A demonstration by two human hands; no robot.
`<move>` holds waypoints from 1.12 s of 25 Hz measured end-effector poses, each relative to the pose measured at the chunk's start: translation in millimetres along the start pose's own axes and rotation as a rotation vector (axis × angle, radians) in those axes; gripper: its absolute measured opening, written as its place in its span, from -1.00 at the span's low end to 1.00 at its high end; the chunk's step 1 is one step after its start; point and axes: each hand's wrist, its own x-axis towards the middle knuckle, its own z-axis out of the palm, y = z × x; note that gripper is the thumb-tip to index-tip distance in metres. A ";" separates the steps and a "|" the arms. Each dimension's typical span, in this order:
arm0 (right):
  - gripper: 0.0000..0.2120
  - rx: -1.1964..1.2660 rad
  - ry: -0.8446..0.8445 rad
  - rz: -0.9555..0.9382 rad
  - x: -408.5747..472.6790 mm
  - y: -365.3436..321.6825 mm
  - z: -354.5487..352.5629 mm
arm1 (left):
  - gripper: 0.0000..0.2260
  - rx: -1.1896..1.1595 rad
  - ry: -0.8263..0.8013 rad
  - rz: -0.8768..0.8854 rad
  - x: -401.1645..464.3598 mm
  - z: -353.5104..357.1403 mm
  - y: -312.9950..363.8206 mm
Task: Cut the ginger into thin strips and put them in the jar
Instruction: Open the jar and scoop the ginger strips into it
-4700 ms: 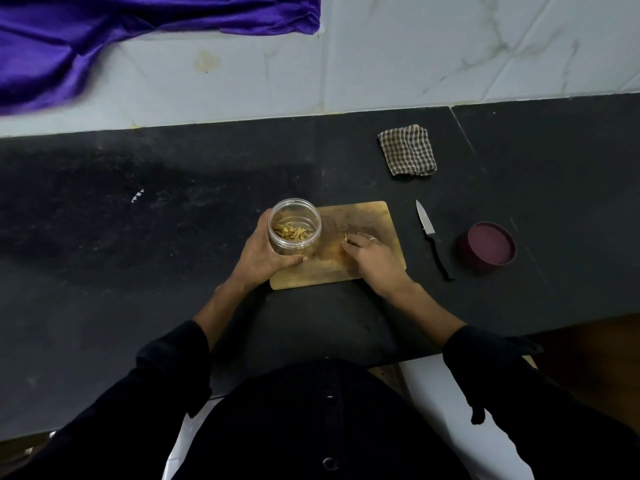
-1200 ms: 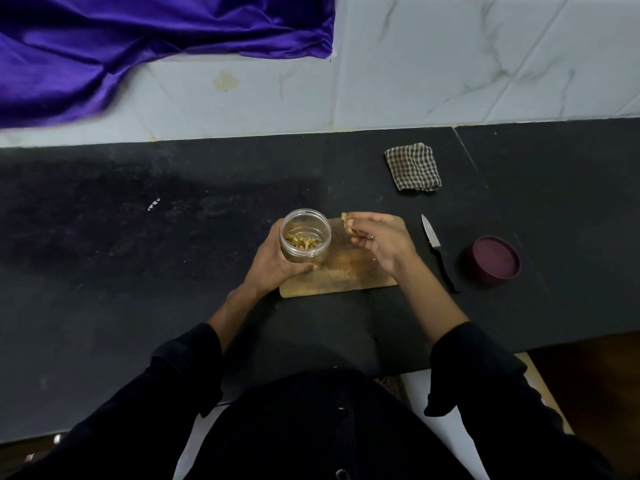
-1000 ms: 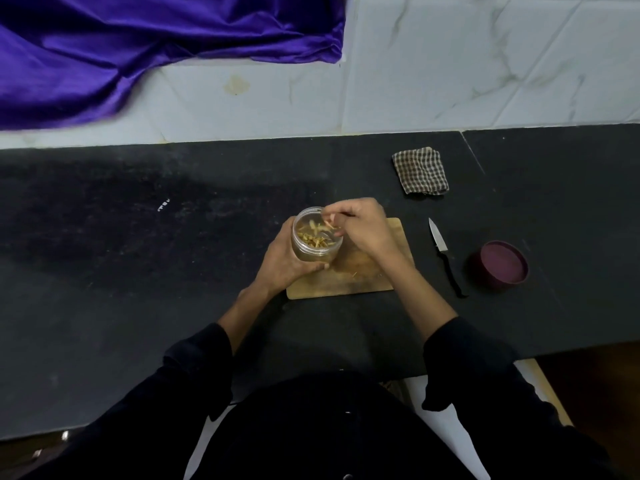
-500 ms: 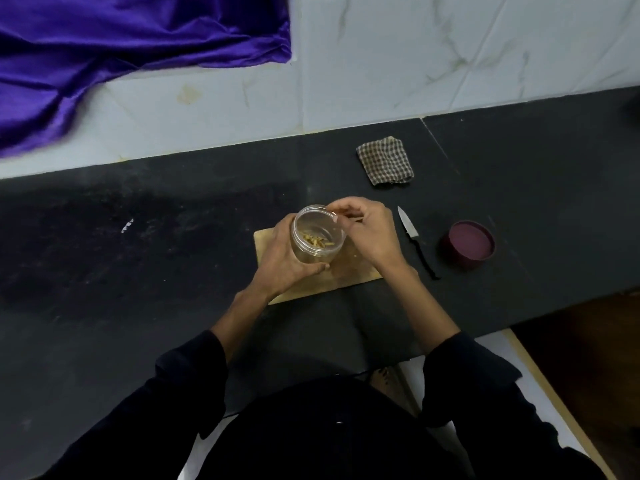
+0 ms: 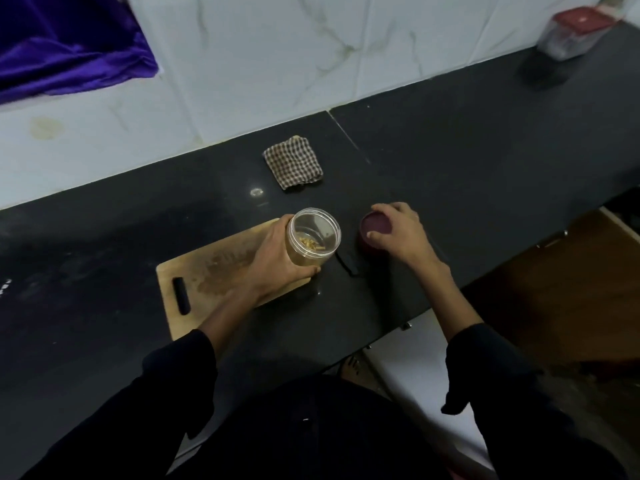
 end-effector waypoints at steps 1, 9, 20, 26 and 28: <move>-0.40 -0.051 -0.054 0.006 6.4 6.7 -0.3 | -0.18 0.012 0.007 0.003 4.9 4.6 2.5; -0.18 -0.181 -0.198 -0.046 33.1 25.4 17.4 | -0.21 0.043 0.026 -0.063 17.3 16.2 6.4; -0.13 0.147 -0.091 -0.018 27.9 -1.9 6.1 | -0.19 0.024 0.112 -0.076 -9.1 -14.9 2.8; -0.21 0.441 -0.352 -0.225 3.2 -80.8 -2.8 | -0.15 0.040 0.133 -0.095 -58.9 -59.6 -23.5; -0.23 0.446 -0.464 -0.343 -2.6 -106.3 5.6 | -0.17 0.035 0.135 -0.089 -73.5 -74.9 -32.2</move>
